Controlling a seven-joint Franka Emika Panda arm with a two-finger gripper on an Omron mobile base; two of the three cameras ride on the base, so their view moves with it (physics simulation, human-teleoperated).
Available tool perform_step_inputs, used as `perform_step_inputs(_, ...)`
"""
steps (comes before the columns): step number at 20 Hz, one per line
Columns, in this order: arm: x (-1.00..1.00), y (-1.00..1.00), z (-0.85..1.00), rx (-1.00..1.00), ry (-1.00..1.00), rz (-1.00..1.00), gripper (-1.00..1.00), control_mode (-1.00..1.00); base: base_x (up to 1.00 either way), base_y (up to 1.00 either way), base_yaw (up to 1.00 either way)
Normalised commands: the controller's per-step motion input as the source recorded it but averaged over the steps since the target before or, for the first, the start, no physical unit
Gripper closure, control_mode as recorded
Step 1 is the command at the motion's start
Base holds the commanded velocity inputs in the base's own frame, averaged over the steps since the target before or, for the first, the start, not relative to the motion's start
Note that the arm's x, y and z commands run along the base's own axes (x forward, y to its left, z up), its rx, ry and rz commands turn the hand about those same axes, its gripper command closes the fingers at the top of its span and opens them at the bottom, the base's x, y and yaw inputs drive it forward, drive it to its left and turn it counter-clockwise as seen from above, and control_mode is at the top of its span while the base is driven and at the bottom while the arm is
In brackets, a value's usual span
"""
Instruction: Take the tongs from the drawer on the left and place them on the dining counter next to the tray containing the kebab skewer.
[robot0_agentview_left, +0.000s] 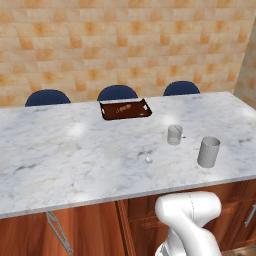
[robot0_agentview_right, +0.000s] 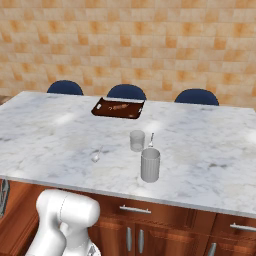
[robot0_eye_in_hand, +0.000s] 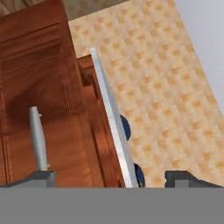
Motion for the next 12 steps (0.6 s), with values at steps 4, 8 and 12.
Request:
perform_step_inputs(4, -0.23, -0.46, 0.75, 0.16, -0.13, -0.03, -1.0, -1.0, 0.0, 0.0, 0.0)
perform_step_inputs(8, -0.08, -0.45, 0.71, 0.15, -0.07, -0.05, -1.0, -1.0, 0.0, 0.0, 0.0)
perform_step_inputs(12, 0.0, -0.55, 0.62, 0.12, 0.0, -0.03, -1.0, -1.0, 0.0, 0.0, 0.0)
